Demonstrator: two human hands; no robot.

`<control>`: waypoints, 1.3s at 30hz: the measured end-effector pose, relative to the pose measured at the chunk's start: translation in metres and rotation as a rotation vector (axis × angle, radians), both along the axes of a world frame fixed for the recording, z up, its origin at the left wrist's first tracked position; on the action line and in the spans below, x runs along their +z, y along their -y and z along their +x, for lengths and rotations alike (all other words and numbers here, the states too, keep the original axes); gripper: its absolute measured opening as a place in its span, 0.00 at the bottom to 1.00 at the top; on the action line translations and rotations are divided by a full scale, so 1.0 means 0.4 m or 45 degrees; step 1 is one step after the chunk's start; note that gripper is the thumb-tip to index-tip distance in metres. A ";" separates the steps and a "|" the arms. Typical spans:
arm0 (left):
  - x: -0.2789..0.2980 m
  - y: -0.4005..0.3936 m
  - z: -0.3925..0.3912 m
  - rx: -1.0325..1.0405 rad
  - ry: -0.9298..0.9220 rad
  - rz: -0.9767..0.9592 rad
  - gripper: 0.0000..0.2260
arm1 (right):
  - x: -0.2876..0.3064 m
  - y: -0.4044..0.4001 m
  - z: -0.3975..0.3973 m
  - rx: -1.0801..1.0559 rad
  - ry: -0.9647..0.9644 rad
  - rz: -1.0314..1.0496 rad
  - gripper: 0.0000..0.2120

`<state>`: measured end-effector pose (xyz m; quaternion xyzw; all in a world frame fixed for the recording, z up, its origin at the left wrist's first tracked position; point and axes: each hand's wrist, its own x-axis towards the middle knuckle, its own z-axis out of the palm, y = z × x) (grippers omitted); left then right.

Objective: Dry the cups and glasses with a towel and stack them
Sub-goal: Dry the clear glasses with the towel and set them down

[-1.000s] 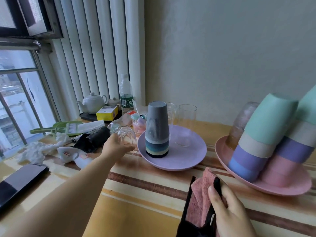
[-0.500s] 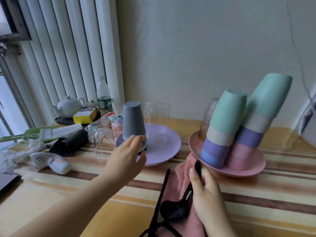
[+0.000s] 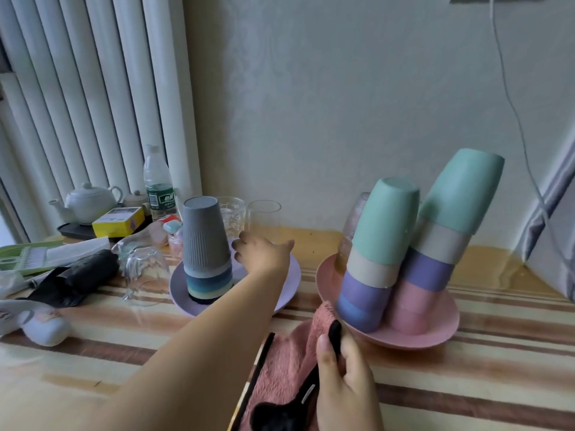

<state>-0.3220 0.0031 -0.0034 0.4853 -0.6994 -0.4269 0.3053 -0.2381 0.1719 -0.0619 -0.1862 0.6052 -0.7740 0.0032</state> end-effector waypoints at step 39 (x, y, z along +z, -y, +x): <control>-0.047 -0.072 0.479 -0.770 -0.966 0.856 0.28 | 0.079 -0.051 0.070 0.269 -0.388 0.050 0.17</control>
